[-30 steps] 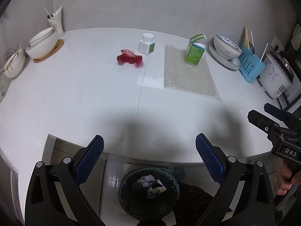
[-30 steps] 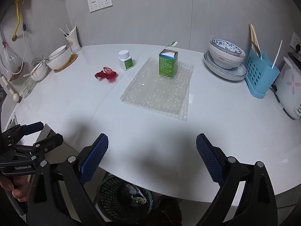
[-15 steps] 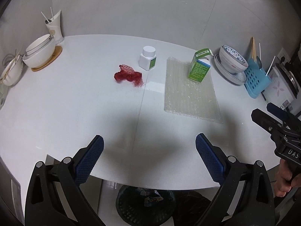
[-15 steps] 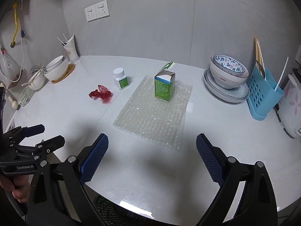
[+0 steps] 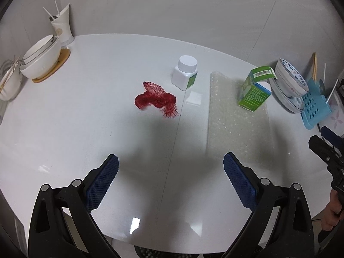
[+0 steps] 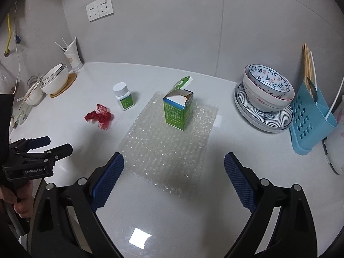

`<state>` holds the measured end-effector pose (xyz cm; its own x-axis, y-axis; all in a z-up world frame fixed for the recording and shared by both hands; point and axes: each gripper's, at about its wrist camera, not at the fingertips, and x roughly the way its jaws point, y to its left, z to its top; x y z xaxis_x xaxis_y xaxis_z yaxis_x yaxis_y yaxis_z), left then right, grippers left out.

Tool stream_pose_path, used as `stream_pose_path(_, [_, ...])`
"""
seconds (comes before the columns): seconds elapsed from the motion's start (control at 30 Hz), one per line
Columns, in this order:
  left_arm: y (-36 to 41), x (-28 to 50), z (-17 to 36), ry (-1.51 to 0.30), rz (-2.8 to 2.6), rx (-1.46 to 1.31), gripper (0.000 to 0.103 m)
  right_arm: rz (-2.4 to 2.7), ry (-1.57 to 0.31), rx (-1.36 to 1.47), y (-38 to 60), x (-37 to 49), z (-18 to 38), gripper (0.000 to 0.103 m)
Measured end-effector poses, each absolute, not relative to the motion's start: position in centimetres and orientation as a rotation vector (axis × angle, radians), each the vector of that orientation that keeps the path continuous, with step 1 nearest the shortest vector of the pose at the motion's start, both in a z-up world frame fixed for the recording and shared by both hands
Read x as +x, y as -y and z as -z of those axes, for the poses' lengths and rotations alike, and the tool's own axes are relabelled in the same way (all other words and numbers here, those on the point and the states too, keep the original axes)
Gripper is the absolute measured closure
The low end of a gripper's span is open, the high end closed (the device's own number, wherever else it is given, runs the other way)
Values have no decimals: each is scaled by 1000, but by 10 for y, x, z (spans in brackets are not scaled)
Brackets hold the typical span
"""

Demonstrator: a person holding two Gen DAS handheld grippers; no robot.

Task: Collect trash
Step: 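Raise both tools over the counter toward the red mesh bag and green carton, then grasp the red mesh bag with the left tool while the right tool grasps the green carton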

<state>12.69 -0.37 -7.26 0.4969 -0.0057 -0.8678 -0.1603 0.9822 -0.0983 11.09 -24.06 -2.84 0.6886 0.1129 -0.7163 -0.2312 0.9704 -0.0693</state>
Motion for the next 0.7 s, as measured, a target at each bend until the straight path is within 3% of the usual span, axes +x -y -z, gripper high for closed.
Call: stream_pose_path(0.7, [-43,235,139,-1133,-180,-160,10,-193,-857,-168,240,229,54,13])
